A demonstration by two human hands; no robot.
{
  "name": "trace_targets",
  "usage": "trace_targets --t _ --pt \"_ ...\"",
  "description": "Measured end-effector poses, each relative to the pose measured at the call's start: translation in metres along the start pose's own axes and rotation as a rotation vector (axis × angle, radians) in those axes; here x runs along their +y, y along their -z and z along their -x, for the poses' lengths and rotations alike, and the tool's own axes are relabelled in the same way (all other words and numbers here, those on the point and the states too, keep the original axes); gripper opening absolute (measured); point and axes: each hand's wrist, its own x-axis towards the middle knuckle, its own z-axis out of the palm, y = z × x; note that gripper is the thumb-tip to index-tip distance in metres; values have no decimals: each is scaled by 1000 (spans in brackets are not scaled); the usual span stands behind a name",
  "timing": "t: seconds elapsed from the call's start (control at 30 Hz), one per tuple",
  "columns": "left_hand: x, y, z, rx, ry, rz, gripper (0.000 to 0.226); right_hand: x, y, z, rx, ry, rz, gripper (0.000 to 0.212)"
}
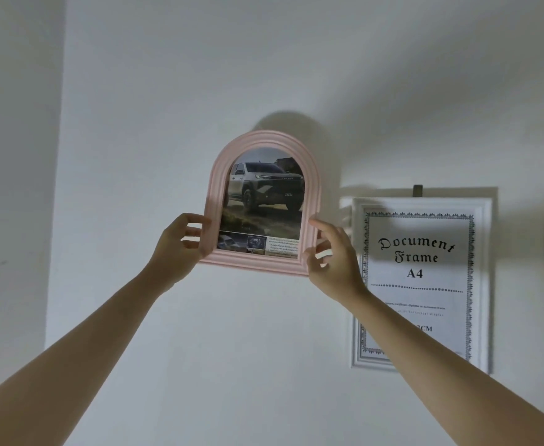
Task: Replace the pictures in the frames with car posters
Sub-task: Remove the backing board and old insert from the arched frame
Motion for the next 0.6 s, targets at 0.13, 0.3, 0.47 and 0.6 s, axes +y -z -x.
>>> trace_targets --t 0.13,0.3,0.47,0.6 --pt "10 -1 37 -75 22 13 54 -21 16 27 43 -31 -44 39" --pt "18 -3 94 -179 141 65 68 -44 37 72 71 -166 -152 29" --pt "22 -11 166 -293 213 98 70 -85 71 132 97 -325 -212 27" --pt "22 -25 231 -384 302 124 71 -108 106 195 79 -459 -189 29"
